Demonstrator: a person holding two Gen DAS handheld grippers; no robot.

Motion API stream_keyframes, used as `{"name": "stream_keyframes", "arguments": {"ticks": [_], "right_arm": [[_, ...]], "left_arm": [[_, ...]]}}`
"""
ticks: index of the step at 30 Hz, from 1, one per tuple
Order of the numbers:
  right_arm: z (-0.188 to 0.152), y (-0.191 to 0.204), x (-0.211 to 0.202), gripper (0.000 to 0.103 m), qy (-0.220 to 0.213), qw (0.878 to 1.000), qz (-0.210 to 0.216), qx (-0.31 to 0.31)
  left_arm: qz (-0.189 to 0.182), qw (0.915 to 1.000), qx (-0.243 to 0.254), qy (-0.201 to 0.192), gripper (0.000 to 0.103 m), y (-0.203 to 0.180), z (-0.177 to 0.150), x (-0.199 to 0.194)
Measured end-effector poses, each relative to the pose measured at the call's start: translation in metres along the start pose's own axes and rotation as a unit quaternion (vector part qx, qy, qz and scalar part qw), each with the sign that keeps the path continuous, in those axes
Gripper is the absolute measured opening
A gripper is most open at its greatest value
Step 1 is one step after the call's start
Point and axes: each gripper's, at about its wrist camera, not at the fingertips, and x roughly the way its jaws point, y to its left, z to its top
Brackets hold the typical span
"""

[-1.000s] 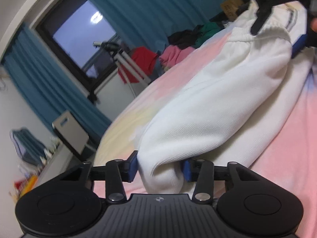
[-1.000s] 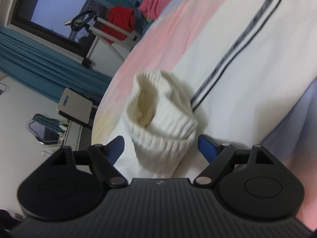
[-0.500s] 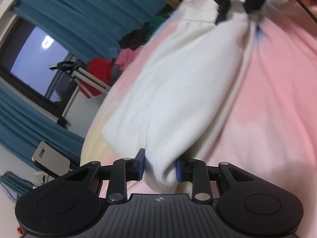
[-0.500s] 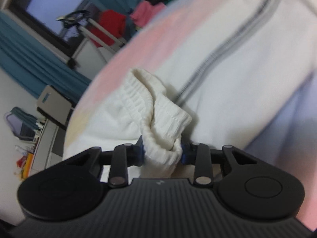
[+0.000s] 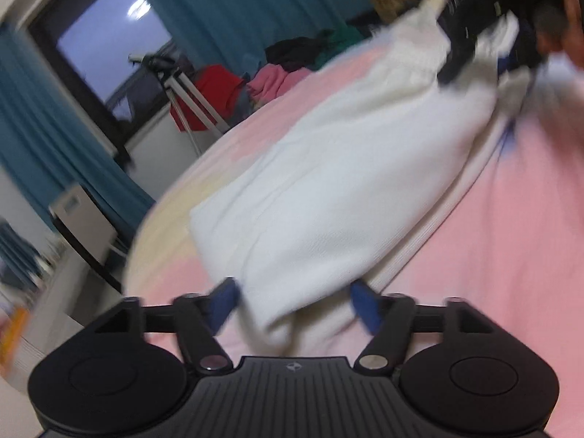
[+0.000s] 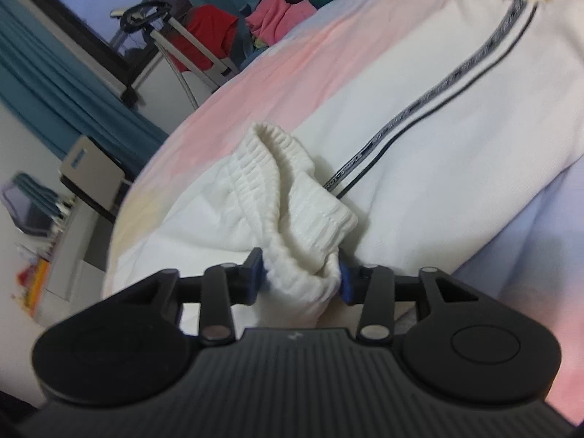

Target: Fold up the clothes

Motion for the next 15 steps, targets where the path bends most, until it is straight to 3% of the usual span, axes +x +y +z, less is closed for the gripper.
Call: {"name": "stream_keyframes", "arguments": {"ticks": [4, 9, 15], "right_arm": [[0.006, 0.017, -0.023, 0.081, -0.043, 0.996, -0.026, -0.067], [0.007, 0.034, -0.046, 0.081, -0.064, 0.989, -0.014, -0.130], [0.002, 0.043, -0.065, 0.081, -0.086, 0.978, -0.034, -0.189]], "left_arm": [[-0.035, 0.9960, -0.080, -0.021, 0.089, 0.010, 0.014, -0.025], [-0.031, 0.9848, -0.166, -0.042, 0.095, 0.028, 0.021, -0.044], [-0.027, 0.9609, -0.268, -0.066, 0.101, 0.049, 0.029, -0.068]]}}
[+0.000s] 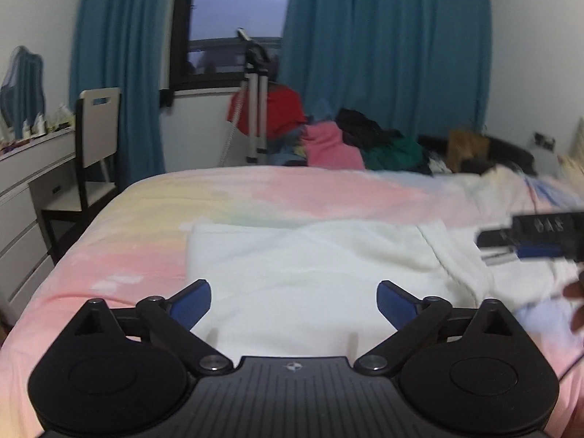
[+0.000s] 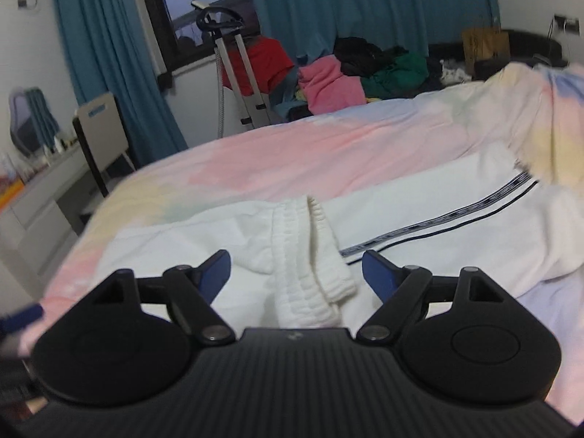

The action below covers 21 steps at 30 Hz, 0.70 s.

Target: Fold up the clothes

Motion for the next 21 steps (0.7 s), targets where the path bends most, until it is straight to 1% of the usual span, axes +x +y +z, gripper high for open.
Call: {"name": "stream_keyframes", "arguments": {"ticks": [1, 3, 6, 8, 10, 11, 13, 16, 17, 21], "right_arm": [[0.000, -0.003, -0.003, 0.081, -0.002, 1.000, 0.000, 0.009], [0.004, -0.014, -0.008, 0.081, -0.005, 0.999, -0.003, 0.036], [0.005, -0.036, -0.014, 0.081, 0.001, 0.995, -0.016, 0.094], [0.007, -0.057, -0.015, 0.081, 0.008, 0.989, -0.024, 0.145], [0.010, -0.083, -0.017, 0.081, 0.014, 0.978, -0.030, 0.205], [0.012, -0.098, -0.018, 0.081, 0.016, 0.970, -0.028, 0.241], [0.010, -0.130, -0.017, 0.081, 0.023, 0.948, -0.019, 0.318], [-0.005, -0.173, -0.010, 0.081, 0.046, 0.904, -0.020, 0.424], [-0.013, -0.183, -0.008, 0.083, 0.052, 0.890, -0.029, 0.451], [-0.047, -0.218, 0.015, 0.083, 0.080, 0.836, -0.027, 0.542]], "left_arm": [[0.001, 0.9998, -0.017, -0.005, 0.103, 0.002, 0.003, -0.004], [0.002, 0.9986, -0.052, -0.015, 0.103, 0.006, 0.010, -0.011], [-0.004, 0.9977, -0.065, -0.015, 0.103, 0.009, 0.011, -0.016], [0.001, 0.9979, -0.063, -0.019, 0.103, 0.009, 0.013, -0.019], [0.003, 0.9979, -0.061, -0.022, 0.103, 0.009, 0.012, -0.020], [0.002, 0.9979, -0.061, -0.023, 0.103, 0.009, 0.011, -0.021], [0.001, 0.9978, -0.061, -0.025, 0.103, 0.009, 0.010, -0.022], [0.002, 0.9975, -0.066, -0.026, 0.103, 0.011, 0.009, -0.023], [0.003, 0.9973, -0.069, -0.024, 0.103, 0.011, 0.009, -0.023], [0.007, 0.9964, -0.083, -0.017, 0.103, 0.014, 0.006, -0.021]]}}
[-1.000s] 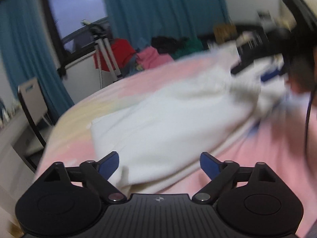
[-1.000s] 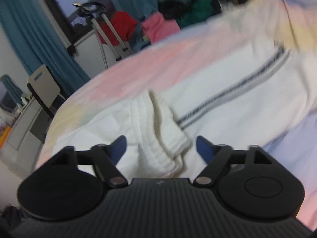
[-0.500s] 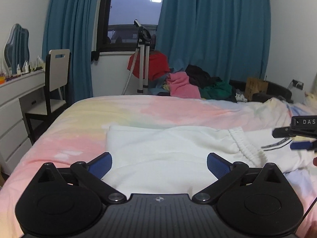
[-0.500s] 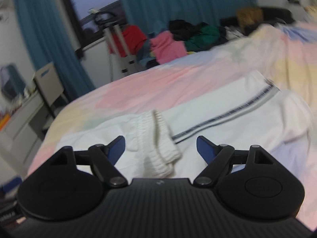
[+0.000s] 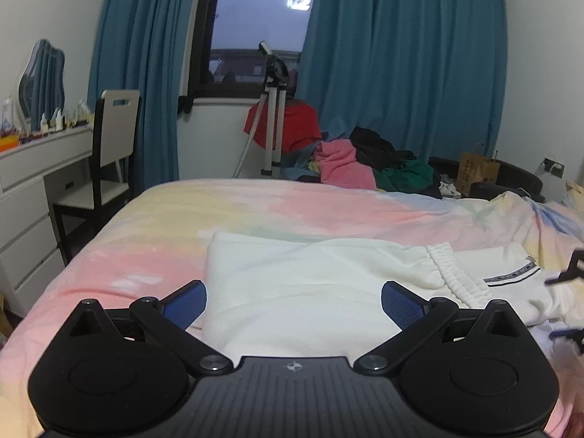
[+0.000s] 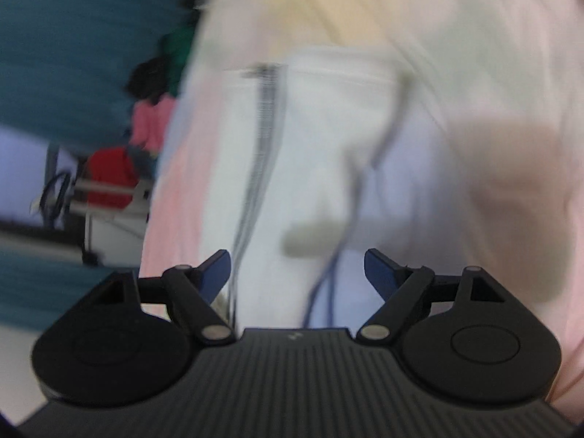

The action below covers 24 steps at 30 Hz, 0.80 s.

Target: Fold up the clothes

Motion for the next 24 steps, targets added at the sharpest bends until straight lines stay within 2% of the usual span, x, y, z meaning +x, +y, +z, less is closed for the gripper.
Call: {"name": "stream_keyframes", "arguments": {"ticks": [3, 8, 12, 13, 16, 18, 22, 24], "right_arm": [[0.005, -0.007, 0.020, 0.083, 0.000, 1.000, 0.001, 0.017], [0.018, 0.013, 0.039, 0.083, -0.053, 0.997, 0.038, -0.034], [0.030, 0.026, 0.043, 0.083, -0.107, 0.987, 0.088, -0.081], [0.030, 0.031, 0.046, 0.083, -0.108, 0.984, 0.096, -0.101], [0.026, 0.038, 0.060, 0.083, -0.091, 0.983, 0.055, -0.151], [0.027, 0.029, 0.073, 0.079, -0.074, 0.985, 0.029, -0.150], [0.039, 0.024, 0.077, 0.083, -0.086, 0.985, 0.060, -0.134], [0.037, 0.039, 0.074, 0.083, -0.106, 0.977, 0.093, -0.159]], "left_arm": [[0.007, 0.9997, -0.019, 0.016, 0.103, 0.005, -0.003, 0.007], [0.019, 0.9977, -0.051, 0.041, 0.103, 0.015, -0.007, 0.020], [0.030, 0.9965, -0.067, 0.041, 0.103, 0.022, -0.006, 0.018], [0.033, 0.9961, -0.071, 0.040, 0.103, 0.023, -0.006, 0.018], [0.042, 0.9949, -0.083, 0.040, 0.103, 0.029, -0.005, 0.016], [0.048, 0.9939, -0.091, 0.039, 0.103, 0.032, -0.005, 0.015], [0.057, 0.9923, -0.103, 0.039, 0.103, 0.037, -0.004, 0.013], [0.058, 0.9924, -0.102, 0.039, 0.103, 0.036, -0.004, 0.012]]}}
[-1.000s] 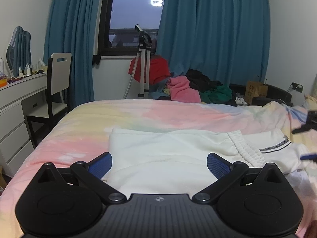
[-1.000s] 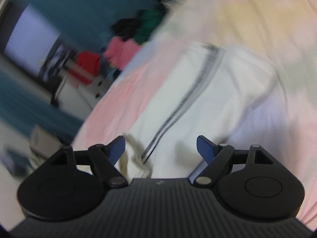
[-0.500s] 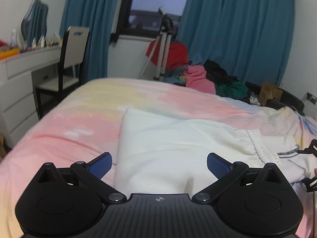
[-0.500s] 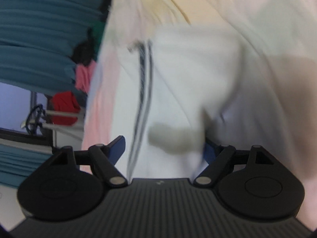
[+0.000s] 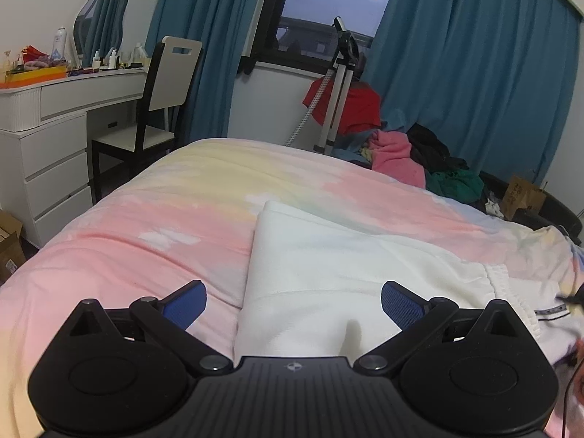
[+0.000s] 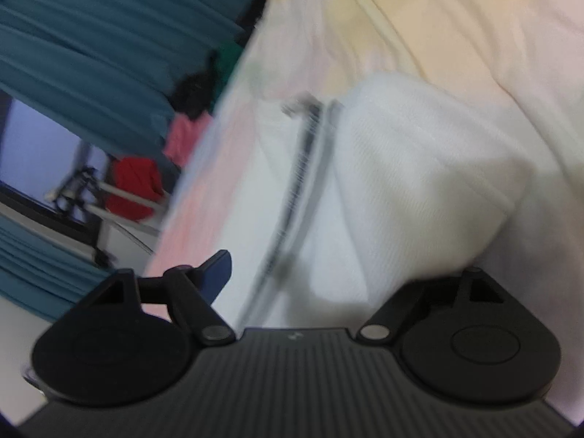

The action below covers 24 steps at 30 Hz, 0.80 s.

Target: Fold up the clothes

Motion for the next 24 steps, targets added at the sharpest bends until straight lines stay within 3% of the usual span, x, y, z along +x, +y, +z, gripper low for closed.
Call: {"name": "stream_keyframes", "arguments": {"ticks": [3, 6, 10, 13, 16, 18, 20, 24], "right_arm": [[0.000, 0.023, 0.000, 0.083, -0.017, 0.998, 0.033, -0.057], [0.003, 0.019, 0.013, 0.080, -0.005, 0.998, -0.007, -0.063], [0.008, 0.008, 0.022, 0.023, -0.005, 0.997, -0.058, -0.048], [0.006, 0.023, 0.014, 0.018, -0.028, 0.995, -0.066, -0.064], [-0.006, 0.068, -0.011, 0.017, -0.068, 0.989, -0.038, -0.126], [-0.014, 0.099, -0.028, 0.016, -0.095, 0.981, -0.019, -0.169], [-0.033, 0.132, -0.043, 0.016, -0.117, 0.967, 0.001, -0.227], [-0.085, 0.196, -0.073, 0.015, -0.155, 0.922, 0.049, -0.350]], "left_arm": [[0.001, 1.0000, 0.001, 0.000, 0.103, 0.000, 0.000, -0.002], [0.004, 0.9997, 0.021, -0.006, 0.103, -0.004, 0.001, -0.001], [0.015, 0.9982, 0.058, 0.004, 0.103, -0.010, -0.003, 0.009], [0.026, 0.9954, 0.088, 0.025, 0.103, -0.014, -0.012, 0.022], [0.034, 0.9916, 0.114, 0.051, 0.103, -0.017, -0.021, 0.039], [0.027, 0.9896, 0.117, 0.079, 0.103, -0.016, -0.026, 0.054], [0.020, 0.9905, 0.109, 0.082, 0.103, -0.014, -0.024, 0.056], [0.008, 0.9934, 0.088, 0.073, 0.103, -0.005, -0.013, 0.051]]}}
